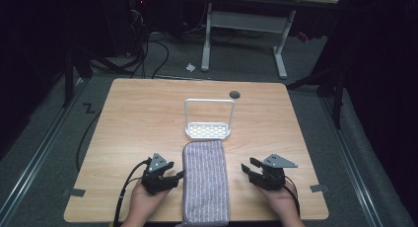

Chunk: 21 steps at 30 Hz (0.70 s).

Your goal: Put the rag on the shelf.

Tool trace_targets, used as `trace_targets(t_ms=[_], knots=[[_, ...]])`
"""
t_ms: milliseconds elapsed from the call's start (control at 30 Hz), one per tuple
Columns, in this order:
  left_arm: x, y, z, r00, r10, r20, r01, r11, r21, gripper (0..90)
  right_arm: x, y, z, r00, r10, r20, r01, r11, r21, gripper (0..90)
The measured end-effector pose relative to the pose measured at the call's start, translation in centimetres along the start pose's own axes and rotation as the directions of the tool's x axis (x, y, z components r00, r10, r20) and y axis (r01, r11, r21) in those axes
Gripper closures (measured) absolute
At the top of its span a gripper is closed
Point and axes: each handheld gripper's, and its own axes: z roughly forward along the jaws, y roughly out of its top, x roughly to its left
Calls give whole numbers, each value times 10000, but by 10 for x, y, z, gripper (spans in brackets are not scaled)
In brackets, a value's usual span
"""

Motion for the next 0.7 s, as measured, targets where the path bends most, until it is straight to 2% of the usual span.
trace_targets(t_ms=[33, 67, 133, 233, 267, 300, 333, 367, 400, 433, 467, 533, 600, 633, 700], knots=[[1, -1, 0, 10000, -88, -15, 88, 10000, 30, 432, 0, 0, 0, 10000, 0, 0, 0, 10000, 0, 535], [2, -1, 1, 9998, -206, -78, 206, 9998, 22, 436, -2, -1, 4, 9998, -159, 89, 157, 9994, 303, 539], [2, 0, 1, 9996, -243, -111, 243, 9997, 4, 457, -3, -2, 6, 9997, -220, 104, 216, 9989, 424, 548], [2, 0, 2, 9996, -280, -104, 279, 9995, -125, 557, -5, -3, 9, 9998, -214, -25, 215, 9980, 600, 588], [2, 1, 3, 9994, -338, -88, 337, 9994, -118, 636, -3, -2, 13, 9985, -541, 63, 535, 9959, 736, 626], [1, 1, 4, 9990, -437, 15, 437, 9990, -127, 636, -3, -2, 13, 9985, -541, 63, 535, 9959, 736, 626], [0, 2, 6, 9957, -856, 349, 862, 9961, -177, 712, 3, -2, 16, 9980, -631, 10, 628, 9941, 882, 766], [0, 2, 6, 9957, -856, 349, 862, 9961, -177, 756, 7, -1, 18, 9974, -717, -24, 716, 9940, 827, 784], [-1, 4, 7, 9921, -1112, 583, 1130, 9932, -287, 756, 7, -1, 18, 9974, -717, -24, 716, 9940, 827, 784], [-3, 7, 8, 9912, -1176, 605, 1201, 9920, -391, 787, 12, -1, 19, 9980, -633, -60, 636, 9959, 648, 802], [-6, 9, 9, 9927, -1076, 536, 1098, 9932, -399, 821, 20, 1, 22, 9982, -584, -117, 588, 9975, 396, 828], [-8, 11, 12, 9955, -877, 358, 886, 9957, -264, 849, 32, 6, 30, 9965, -784, -279, 790, 9966, 240, 859], [-10, 11, 16, 9967, -736, 354, 741, 9971, -149, 847, 46, 12, 47, 9913, -1239, -453, 1263, 9905, 541, 893], [-12, 11, 18, 9976, -640, 256, 642, 9979, -97, 847, 46, 12, 47, 9913, -1239, -453, 1263, 9905, 541, 893], [-15, 12, 21, 9984, -526, 208, 526, 9986, 32, 842, 49, 14, 59, 9919, -1169, -490, 1202, 9902, 708, 900]])
